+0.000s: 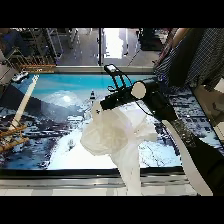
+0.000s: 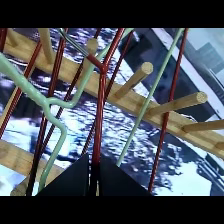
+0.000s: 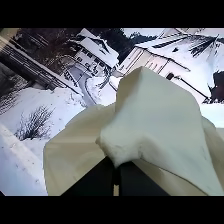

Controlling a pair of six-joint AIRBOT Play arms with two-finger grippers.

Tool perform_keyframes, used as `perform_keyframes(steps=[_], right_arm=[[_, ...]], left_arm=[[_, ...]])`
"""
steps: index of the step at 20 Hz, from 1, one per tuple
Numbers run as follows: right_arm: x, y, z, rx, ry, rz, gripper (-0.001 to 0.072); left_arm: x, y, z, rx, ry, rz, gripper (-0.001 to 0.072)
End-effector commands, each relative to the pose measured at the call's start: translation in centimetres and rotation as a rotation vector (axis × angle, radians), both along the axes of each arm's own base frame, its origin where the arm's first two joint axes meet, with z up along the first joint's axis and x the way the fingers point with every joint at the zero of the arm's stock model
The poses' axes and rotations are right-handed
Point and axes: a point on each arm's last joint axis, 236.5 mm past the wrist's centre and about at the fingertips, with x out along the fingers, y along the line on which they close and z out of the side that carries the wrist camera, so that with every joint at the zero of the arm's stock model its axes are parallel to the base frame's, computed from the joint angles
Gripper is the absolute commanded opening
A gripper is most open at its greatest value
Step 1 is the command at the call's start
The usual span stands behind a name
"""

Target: Fold the clothes and pants, and hang the long-sleeved shirts on hangers.

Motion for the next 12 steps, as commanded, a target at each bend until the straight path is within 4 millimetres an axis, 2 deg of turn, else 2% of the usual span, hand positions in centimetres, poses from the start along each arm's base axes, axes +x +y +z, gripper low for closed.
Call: perform_keyframes(steps=[1, 7, 9, 12], right_arm=[[0.0, 0.1, 0.0, 0.001, 0.0, 0.001, 0.0025], [0.0, 0.1, 0.1, 0.002, -0.001, 0.001, 0.0025], [0.0, 0.1, 0.1, 0.002, -0.002, 0.001, 0.0025], [0.0, 0.1, 0.1, 0.003, -0.002, 0.0, 0.0025]], left_arm=[[0.1, 0.1, 0.4, 0.011, -0.005, -0.002, 0.0048], [0.3, 0.0, 0.6, 0.035, 0.011, -0.042, 0.0044], [0.7, -0.4, 0.7, 0.053, 0.026, -0.085, 0.0015], [1.6, -1.0, 1.1, 0.07, 0.025, -0.116, 0.0015]])
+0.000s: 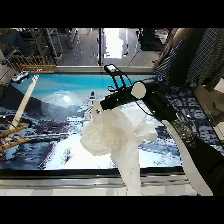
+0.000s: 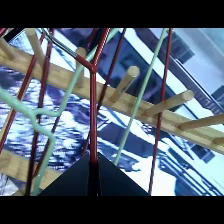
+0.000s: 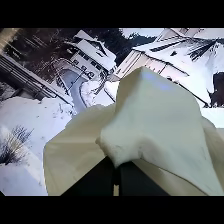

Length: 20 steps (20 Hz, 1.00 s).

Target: Fold the clothes and pants, and hang the long-sleeved shirts on hangers.

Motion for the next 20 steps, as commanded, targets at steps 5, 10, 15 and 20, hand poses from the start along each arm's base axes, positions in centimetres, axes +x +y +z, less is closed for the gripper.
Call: perform_keyframes(steps=[5, 10, 15, 20], right_arm=[[0.0, 0.1, 0.1, 0.002, -0.002, 0.0, 0.0025], [0.0, 0.1, 0.1, 0.005, 0.0, 0.001, 0.0025], [1.5, -0.7, 1.4, -0.008, -0.086, -0.032, 0.0024], [4.2, -3.9, 3.5, -0.112, -0.255, -0.104, 0.0023]], left_arm=[[2.4, -0.7, 4.6, 0.112, -0.071, -0.061, 0.0015], [3.6, -0.2, 17.7, 0.33, -0.31, -0.042, 0.0014], [10.3, -10.7, 27.7, 0.198, -0.699, -0.251, 0.0013], [12.6, -34.8, 28.0, 0.096, -0.694, -1.109, 0.0013]])
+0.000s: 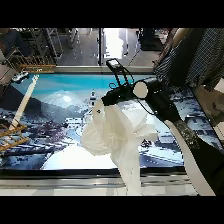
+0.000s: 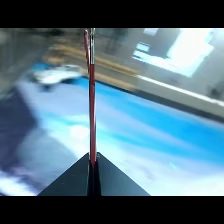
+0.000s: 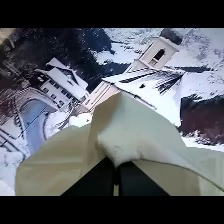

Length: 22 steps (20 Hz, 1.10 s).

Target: Fold the clothes and pants, and hang the long-sleeved shirts on hangers.

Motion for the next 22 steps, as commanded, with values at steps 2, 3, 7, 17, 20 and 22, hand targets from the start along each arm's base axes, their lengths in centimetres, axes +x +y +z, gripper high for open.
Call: perform_keyframes(steps=[2, 3, 7, 17, 20, 22], right_arm=[[3.6, -5.4, 1.7, -0.194, -0.187, -0.114, 0.0023], [4.2, -6.9, 2.0, -0.234, -0.209, -0.139, 0.0023], [6.2, -11.6, 2.1, -0.28, -0.221, -0.222, 0.0023], [5.7, -12.6, 4.2, -0.291, -0.269, -0.185, 0.0023], [4.6, -11.1, 5.5, -0.296, -0.31, -0.105, 0.0023], [4.2, -9.9, 5.6, -0.263, -0.307, -0.083, 0.0023]], left_arm=[[-3.1, -22.0, -3.1, 0.04, 0.109, -0.821, 0.0013], [-4.6, -25.0, -4.7, 0.004, 0.165, -0.951, 0.0013], [-8.8, -31.1, -7.0, -0.116, 0.271, -1.26, 0.0013], [-4.6, -31.4, -8.3, -0.294, 0.247, -1.179, 0.0012], [-3.6, -31.8, -8.4, -0.33, 0.228, -1.161, 0.0012], [-3.5, -32.6, -8.7, -0.355, 0.235, -1.179, 0.0013]])
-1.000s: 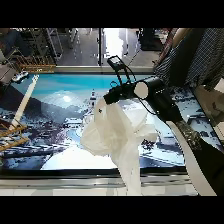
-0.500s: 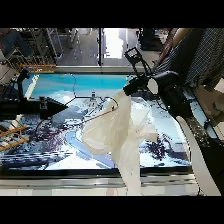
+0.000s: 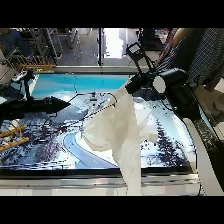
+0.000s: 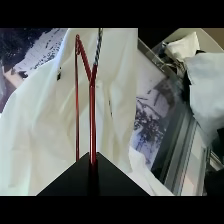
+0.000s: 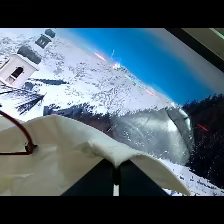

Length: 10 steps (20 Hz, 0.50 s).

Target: Fold the clothes and pants, and hang the long-sleeved shirts on hangers.

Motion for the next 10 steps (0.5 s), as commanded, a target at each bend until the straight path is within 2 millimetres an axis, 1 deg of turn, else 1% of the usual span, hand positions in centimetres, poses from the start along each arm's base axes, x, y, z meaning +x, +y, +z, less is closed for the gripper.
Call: perform_keyframes(steps=[1, 4, 5, 7, 8, 10], right_arm=[[-0.9, 1.8, 0.6, 0.029, -0.003, 0.06, 0.0023], [-2.1, 3.8, 1.1, 0.032, -0.007, 0.111, 0.0023], [-2.9, 4.5, 1.3, 0.017, -0.006, 0.142, 0.0023], [-5.7, 6.7, 1.7, -0.004, 0.018, 0.246, 0.0023], [-7.7, 8.0, 2.1, -0.014, 0.029, 0.326, 0.0023], [-11.9, 10.3, 3.5, -0.04, 0.021, 0.5, 0.0023]], left_arm=[[0.7, -1.0, -0.6, -0.031, 0.023, 0.001, 0.0013], [0.5, -2.2, -0.9, -0.033, 0.012, -0.033, 0.0013], [0.6, -2.4, -0.6, -0.055, 0.008, -0.034, 0.0013], [0.8, -2.6, 0.4, -0.098, -0.013, -0.035, 0.0013], [0.4, -2.8, 0.7, -0.114, -0.024, -0.056, 0.0013], [-1.7, -3.4, 1.1, -0.135, -0.042, -0.159, 0.0012]])
